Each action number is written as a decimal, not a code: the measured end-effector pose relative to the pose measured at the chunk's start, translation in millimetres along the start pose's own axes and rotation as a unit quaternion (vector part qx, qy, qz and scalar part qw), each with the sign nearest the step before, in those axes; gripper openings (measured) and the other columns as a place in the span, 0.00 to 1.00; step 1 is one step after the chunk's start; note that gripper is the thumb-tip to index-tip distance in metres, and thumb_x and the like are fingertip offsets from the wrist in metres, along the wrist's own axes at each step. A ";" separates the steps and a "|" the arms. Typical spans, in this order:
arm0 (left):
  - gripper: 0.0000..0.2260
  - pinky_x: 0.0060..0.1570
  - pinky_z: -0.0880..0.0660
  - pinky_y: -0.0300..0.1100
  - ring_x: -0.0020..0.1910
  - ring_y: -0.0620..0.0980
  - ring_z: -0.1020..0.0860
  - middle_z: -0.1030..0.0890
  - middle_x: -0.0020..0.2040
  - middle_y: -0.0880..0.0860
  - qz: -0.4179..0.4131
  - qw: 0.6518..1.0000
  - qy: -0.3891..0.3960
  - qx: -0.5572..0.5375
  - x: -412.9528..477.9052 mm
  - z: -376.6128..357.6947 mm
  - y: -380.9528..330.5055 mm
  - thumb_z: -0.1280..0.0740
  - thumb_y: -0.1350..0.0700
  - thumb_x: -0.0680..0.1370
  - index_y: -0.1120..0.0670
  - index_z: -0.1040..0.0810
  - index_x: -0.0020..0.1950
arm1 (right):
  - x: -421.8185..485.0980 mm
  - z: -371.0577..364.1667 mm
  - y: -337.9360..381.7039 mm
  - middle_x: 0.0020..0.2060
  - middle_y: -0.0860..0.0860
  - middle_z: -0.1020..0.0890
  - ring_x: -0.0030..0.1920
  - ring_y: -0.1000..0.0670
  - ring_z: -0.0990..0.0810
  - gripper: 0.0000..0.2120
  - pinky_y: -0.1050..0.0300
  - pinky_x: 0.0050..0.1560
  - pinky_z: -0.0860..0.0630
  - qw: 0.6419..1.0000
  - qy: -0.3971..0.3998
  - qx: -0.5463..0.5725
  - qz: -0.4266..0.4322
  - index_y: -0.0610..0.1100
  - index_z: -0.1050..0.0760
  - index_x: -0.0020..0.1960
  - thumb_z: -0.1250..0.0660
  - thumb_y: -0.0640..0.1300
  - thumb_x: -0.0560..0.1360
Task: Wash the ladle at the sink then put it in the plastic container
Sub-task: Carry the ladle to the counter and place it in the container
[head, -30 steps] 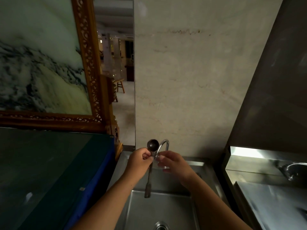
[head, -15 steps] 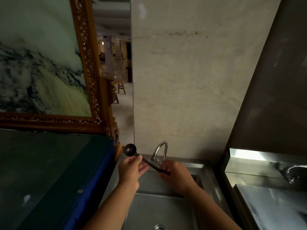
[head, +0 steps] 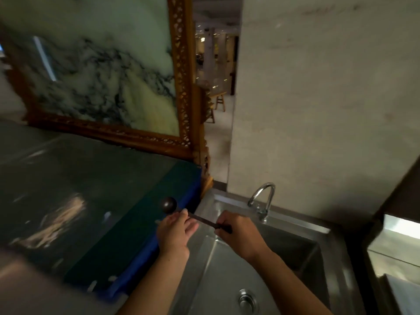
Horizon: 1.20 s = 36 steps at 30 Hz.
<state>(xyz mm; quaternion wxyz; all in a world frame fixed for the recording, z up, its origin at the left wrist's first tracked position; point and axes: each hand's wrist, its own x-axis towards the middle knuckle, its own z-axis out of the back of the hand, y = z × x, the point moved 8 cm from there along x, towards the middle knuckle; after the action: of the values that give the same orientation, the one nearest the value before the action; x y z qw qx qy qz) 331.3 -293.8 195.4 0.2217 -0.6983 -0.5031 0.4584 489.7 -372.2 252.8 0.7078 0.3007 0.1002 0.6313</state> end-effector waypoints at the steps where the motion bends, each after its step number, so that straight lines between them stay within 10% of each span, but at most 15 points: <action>1: 0.02 0.41 0.21 0.48 0.44 0.55 0.18 0.19 0.43 0.60 -0.012 1.000 -0.026 -0.010 -0.3 18.0 -6.8 0.33 0.63 0.78 0.61 0.25 0.47 | 3.2 -12.9 14.5 0.42 0.53 0.19 0.42 0.52 0.21 0.03 0.54 0.42 0.24 0.999 0.019 -0.018 0.028 0.50 0.25 0.45 0.32 0.47 0.71; 13: 0.02 0.33 0.18 0.38 0.42 0.53 0.20 0.21 0.44 0.59 -0.101 0.966 -0.215 -0.107 -54.2 222.0 -78.9 0.35 0.63 0.79 0.61 0.24 0.46 | -0.1 -148.1 174.6 0.49 0.47 0.23 0.52 0.48 0.23 0.09 0.52 0.54 0.25 0.967 0.130 -0.006 0.221 0.47 0.20 0.50 0.32 0.49 0.72; 18: 0.07 0.30 0.21 0.37 0.27 0.46 0.22 0.25 0.35 0.57 -0.167 0.940 -0.261 -0.142 -94.2 318.9 -122.2 0.37 0.66 0.79 0.58 0.25 0.42 | -26.4 -207.8 270.6 0.48 0.47 0.24 0.52 0.46 0.24 0.09 0.51 0.51 0.25 0.942 0.156 0.001 0.297 0.47 0.21 0.49 0.34 0.49 0.72; 25: 0.07 0.33 0.18 0.38 0.42 0.53 0.18 0.19 0.43 0.57 -0.204 0.911 -0.304 -0.192 -152.7 457.2 -160.4 0.37 0.65 0.79 0.56 0.24 0.43 | -91.3 -279.0 406.4 0.48 0.47 0.24 0.52 0.45 0.25 0.10 0.50 0.51 0.25 0.912 0.171 0.022 0.373 0.47 0.23 0.53 0.36 0.42 0.72; 36: 0.06 0.27 0.20 0.38 0.29 0.49 0.17 0.21 0.42 0.60 -0.203 0.857 -0.388 -0.273 -236.0 639.8 -172.3 0.38 0.66 0.79 0.64 0.25 0.55 | -207.1 -390.3 561.8 0.44 0.48 0.23 0.47 0.46 0.25 0.04 0.55 0.43 0.31 0.855 0.225 -0.033 0.467 0.45 0.25 0.45 0.38 0.43 0.73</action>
<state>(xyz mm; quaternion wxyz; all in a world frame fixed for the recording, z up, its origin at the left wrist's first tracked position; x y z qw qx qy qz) -324.4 -536.5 118.7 -0.1029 -0.3786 -0.7836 0.4818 -219.9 -440.5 201.8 0.2975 0.1384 0.0831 0.9410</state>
